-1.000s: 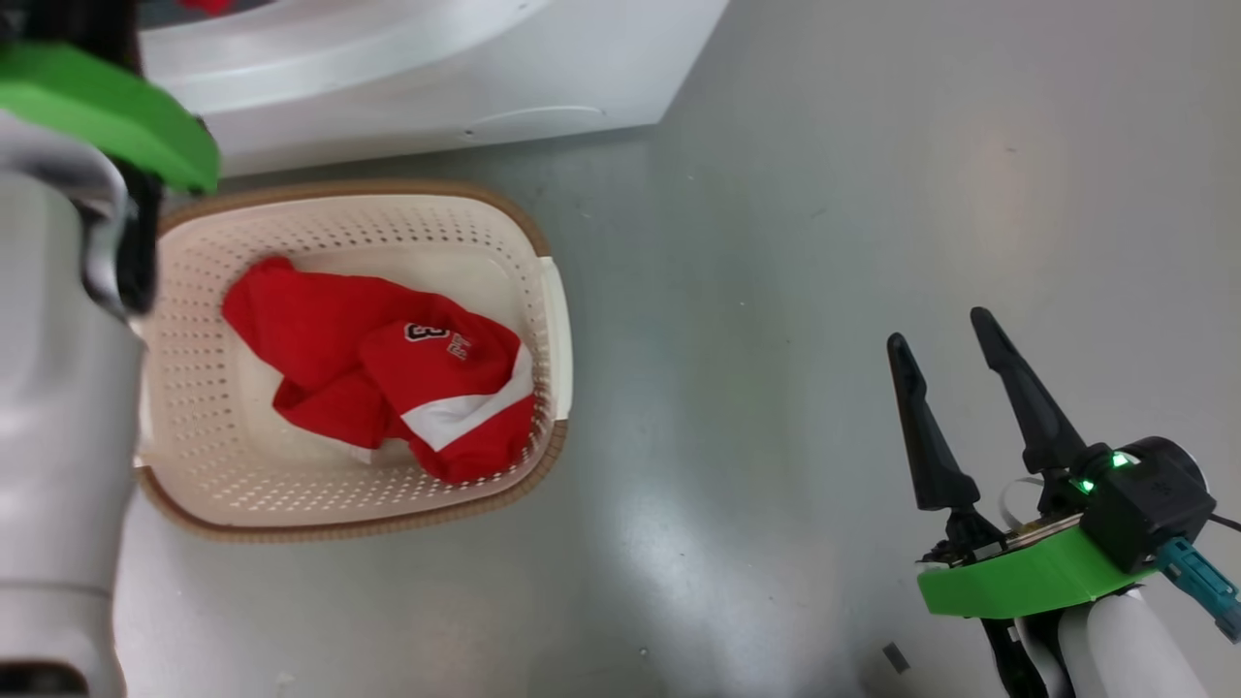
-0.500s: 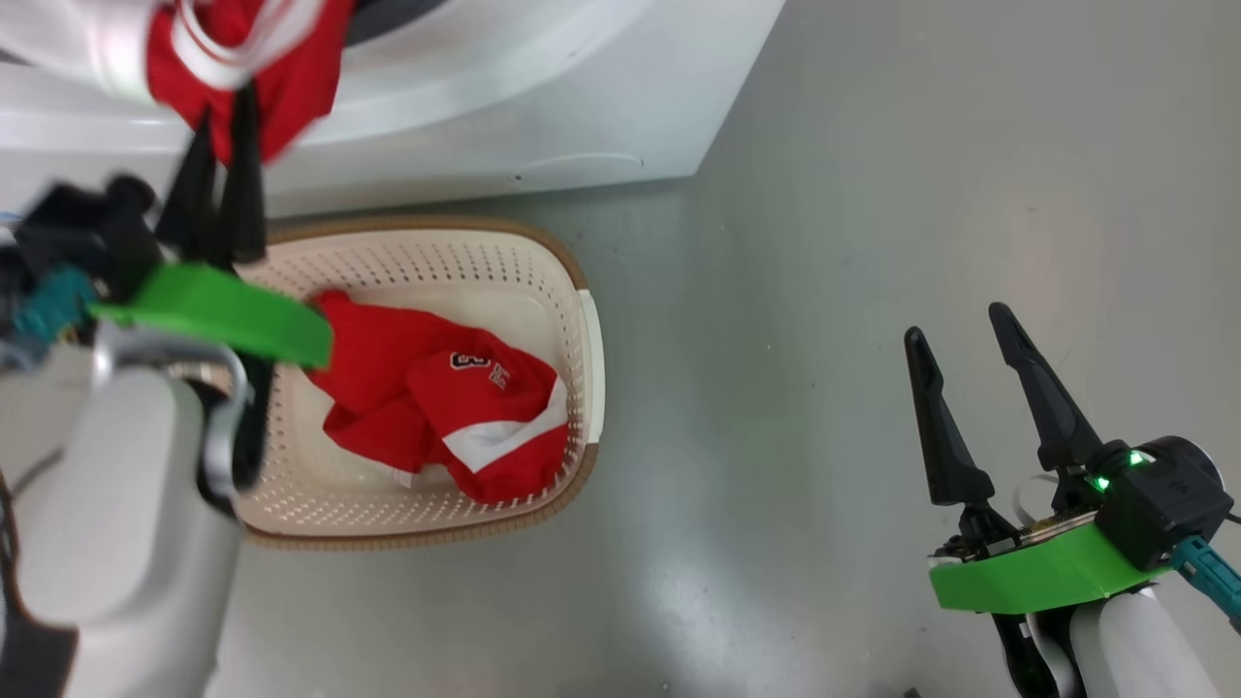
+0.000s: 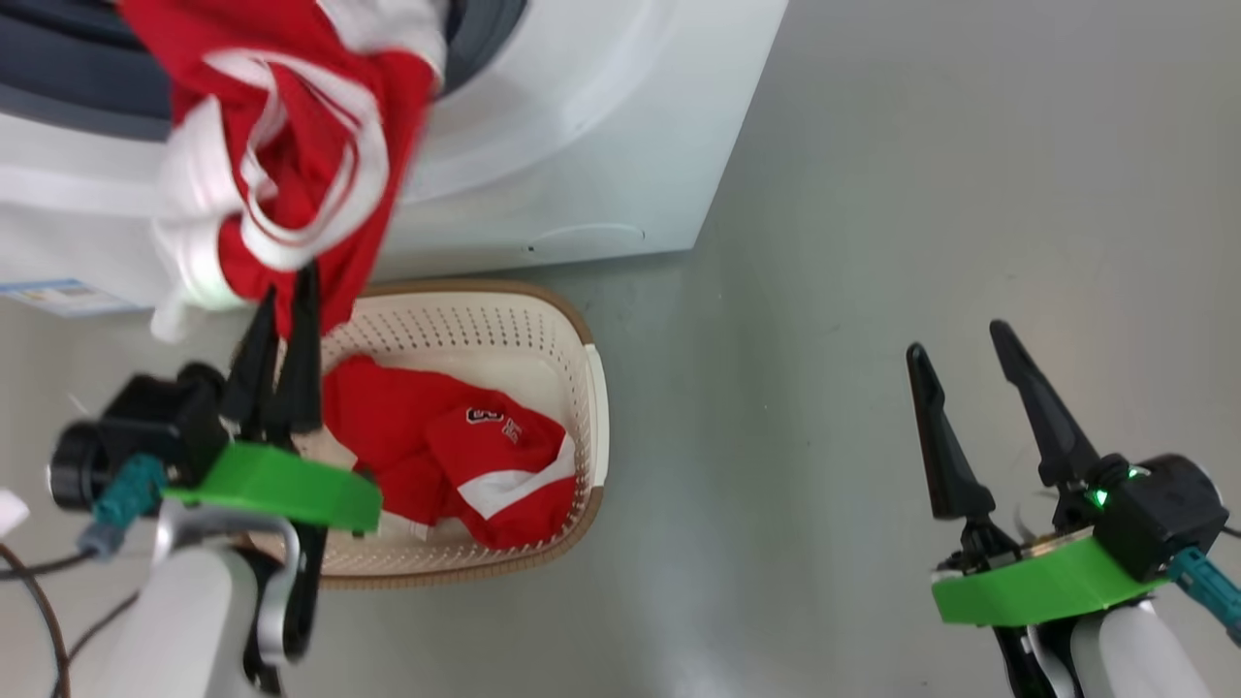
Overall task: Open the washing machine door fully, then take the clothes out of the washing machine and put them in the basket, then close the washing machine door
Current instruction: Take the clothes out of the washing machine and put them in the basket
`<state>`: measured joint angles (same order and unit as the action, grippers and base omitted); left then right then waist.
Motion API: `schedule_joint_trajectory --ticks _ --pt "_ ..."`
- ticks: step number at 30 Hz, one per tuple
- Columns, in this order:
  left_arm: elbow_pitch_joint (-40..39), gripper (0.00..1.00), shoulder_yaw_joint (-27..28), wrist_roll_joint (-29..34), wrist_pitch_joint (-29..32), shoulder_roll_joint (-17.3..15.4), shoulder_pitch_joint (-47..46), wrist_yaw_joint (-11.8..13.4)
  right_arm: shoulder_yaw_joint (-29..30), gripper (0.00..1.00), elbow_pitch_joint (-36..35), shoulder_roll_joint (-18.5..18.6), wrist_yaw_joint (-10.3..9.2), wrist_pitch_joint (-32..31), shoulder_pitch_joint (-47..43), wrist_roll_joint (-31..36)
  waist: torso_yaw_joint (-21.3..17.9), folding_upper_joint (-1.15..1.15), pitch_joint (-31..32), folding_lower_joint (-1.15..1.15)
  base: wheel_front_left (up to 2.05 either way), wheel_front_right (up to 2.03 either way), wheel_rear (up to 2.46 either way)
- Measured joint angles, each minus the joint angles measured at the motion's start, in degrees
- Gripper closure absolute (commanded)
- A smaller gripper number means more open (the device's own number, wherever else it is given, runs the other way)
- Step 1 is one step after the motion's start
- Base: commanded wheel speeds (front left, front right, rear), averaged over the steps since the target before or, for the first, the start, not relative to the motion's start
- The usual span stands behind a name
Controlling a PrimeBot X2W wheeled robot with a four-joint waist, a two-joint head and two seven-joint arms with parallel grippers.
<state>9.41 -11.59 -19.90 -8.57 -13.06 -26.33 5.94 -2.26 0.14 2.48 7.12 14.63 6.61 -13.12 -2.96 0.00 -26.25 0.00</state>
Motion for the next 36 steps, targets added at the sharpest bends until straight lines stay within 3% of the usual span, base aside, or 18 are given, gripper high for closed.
schedule_joint_trajectory --ticks 10,18,28,36 --pt "-1.64 1.00 -1.36 -1.58 1.91 0.70 7.62 1.19 0.25 0.00 0.64 -0.01 0.00 0.00 -2.24 -0.51 -0.20 0.00 4.26 0.00 0.00 0.00 0.00" --pt "2.38 1.00 -2.20 -2.80 2.35 1.97 10.57 1.69 0.96 0.00 0.59 -0.02 0.00 0.00 -2.94 -0.49 -0.39 0.00 6.26 0.00 0.00 0.00 0.00" --pt "19.76 1.00 -3.50 -5.54 0.16 4.99 10.37 -0.71 1.03 0.00 0.26 -0.04 0.00 0.00 -4.11 -0.27 -0.32 0.00 6.50 0.00 0.00 0.00 0.00" --pt "34.79 1.00 -3.83 -5.90 -4.11 7.13 3.57 -3.03 1.12 0.00 -0.26 -0.04 0.00 0.00 -4.08 0.89 -0.14 0.00 4.62 0.00 0.00 0.00 0.00"
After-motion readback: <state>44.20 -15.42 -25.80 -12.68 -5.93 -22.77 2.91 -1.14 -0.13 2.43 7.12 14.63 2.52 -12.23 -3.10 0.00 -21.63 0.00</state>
